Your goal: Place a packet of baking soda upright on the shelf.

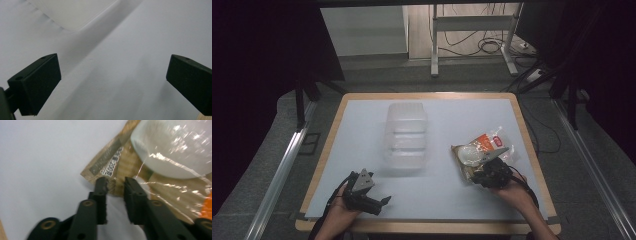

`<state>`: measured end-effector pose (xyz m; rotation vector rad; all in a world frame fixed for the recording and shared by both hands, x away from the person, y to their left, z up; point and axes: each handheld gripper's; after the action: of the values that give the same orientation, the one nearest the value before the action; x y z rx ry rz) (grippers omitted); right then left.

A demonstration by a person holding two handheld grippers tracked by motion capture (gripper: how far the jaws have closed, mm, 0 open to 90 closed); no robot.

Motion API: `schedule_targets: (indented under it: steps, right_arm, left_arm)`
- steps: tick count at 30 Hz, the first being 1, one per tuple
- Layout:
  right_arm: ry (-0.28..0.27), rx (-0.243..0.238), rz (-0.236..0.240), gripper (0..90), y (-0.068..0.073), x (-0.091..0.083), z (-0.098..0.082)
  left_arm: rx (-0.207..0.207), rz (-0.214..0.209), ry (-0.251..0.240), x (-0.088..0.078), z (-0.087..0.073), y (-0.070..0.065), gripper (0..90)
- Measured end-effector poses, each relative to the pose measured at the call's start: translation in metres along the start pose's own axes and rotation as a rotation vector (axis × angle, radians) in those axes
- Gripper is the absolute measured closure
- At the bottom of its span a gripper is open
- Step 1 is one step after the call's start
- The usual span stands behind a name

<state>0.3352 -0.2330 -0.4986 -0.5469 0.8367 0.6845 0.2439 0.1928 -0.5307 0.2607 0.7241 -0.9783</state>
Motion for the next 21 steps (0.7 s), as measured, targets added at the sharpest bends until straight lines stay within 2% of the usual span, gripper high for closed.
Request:
schedule_targets:
  steps: [4, 6, 7, 8, 9, 11, 14, 15, 16, 17, 19, 20, 21]
  right_arm:
    - [-0.044, 0.006, -0.082, 50.9, -0.004, -0.013, 0.004]
    - [-0.069, 0.044, -0.103, 43.7, -0.011, -0.019, 0.004]
    - [-0.069, 0.044, -0.103, 43.7, -0.011, -0.019, 0.004]
    - [-0.079, 0.065, -0.115, 40.2, -0.015, -0.021, 0.004]
    - [-0.107, 0.095, -0.144, 34.1, -0.023, -0.026, 0.002]
    - [-0.135, 0.124, -0.171, 28.3, -0.031, -0.031, 0.001]
    - [-0.152, 0.142, -0.189, 26.3, -0.037, -0.036, -0.001]
    - [-0.156, 0.157, -0.214, 23.0, -0.043, -0.039, -0.002]
    - [-0.156, 0.157, -0.214, 23.0, -0.043, -0.039, -0.002]
    - [-0.161, 0.172, -0.244, 21.1, -0.050, -0.043, -0.003]
    - [-0.159, 0.182, -0.257, 20.6, -0.053, -0.044, -0.004]
    - [-0.168, 0.207, -0.288, 18.9, -0.061, -0.048, -0.006]
    - [-0.168, 0.207, -0.288, 18.9, -0.061, -0.048, -0.006]
  left_arm:
    - [0.002, 0.000, 0.001, 0.000, 0.000, 0.000, 0.0]
    - [0.002, 0.000, 0.001, 0.000, 0.000, 0.000, 0.0]
    - [0.002, 0.000, 0.001, 0.000, 0.000, 0.000, 0.0]
    - [0.002, -0.001, 0.001, 0.000, 0.000, 0.000, 0.0]
    - [0.001, -0.001, 0.001, 0.000, 0.000, 0.000, 0.0]
    - [0.001, -0.001, 0.002, 0.000, 0.000, 0.000, 0.0]
    - [0.001, 0.000, 0.003, 0.000, 0.000, 0.000, 0.0]
    - [0.001, 0.000, 0.003, 0.000, 0.000, 0.000, 0.0]
    - [0.001, 0.000, 0.003, 0.000, 0.000, 0.000, 0.0]
    - [0.002, 0.000, 0.003, 0.000, 0.000, 0.000, 0.0]
    - [0.002, 0.001, 0.004, 0.000, 0.000, 0.000, 0.0]
    - [0.003, 0.001, 0.005, 0.001, 0.000, 0.000, 0.0]
    - [0.003, 0.001, 0.005, 0.001, 0.000, 0.000, 0.0]
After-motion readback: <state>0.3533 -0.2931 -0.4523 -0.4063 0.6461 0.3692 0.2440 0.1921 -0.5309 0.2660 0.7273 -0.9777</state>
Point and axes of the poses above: each handheld gripper's, and its own axes: x roughly forward along the jaws, z roughly out of its top, y roughly to its left, and after that the axes turned 14 degrees about -z, right-handed
